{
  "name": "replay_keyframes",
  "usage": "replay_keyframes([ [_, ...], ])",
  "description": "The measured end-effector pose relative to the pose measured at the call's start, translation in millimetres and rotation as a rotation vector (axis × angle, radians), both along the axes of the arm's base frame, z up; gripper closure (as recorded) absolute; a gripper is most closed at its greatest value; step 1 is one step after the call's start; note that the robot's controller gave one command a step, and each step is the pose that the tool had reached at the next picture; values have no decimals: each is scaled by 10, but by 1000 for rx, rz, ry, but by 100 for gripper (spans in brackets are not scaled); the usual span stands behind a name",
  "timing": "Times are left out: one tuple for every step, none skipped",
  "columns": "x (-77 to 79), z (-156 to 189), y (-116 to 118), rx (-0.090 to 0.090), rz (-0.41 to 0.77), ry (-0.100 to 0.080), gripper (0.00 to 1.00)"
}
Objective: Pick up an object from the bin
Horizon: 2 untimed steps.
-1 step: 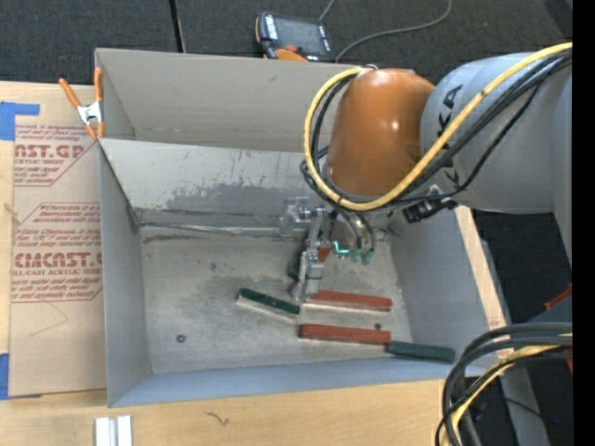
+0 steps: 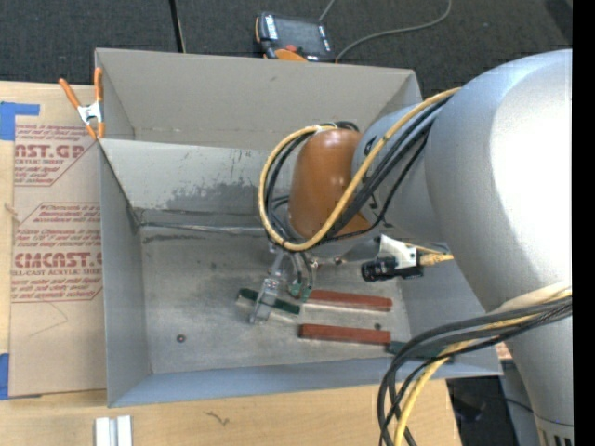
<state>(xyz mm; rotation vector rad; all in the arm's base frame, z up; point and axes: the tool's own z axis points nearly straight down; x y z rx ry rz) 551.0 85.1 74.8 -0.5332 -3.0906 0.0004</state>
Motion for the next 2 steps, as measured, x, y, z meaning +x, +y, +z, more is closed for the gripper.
replay_keyframes([
  [16,27,-1,1,0,-5,100],
  [-22,1253,218,2,-22,-14,100],
])
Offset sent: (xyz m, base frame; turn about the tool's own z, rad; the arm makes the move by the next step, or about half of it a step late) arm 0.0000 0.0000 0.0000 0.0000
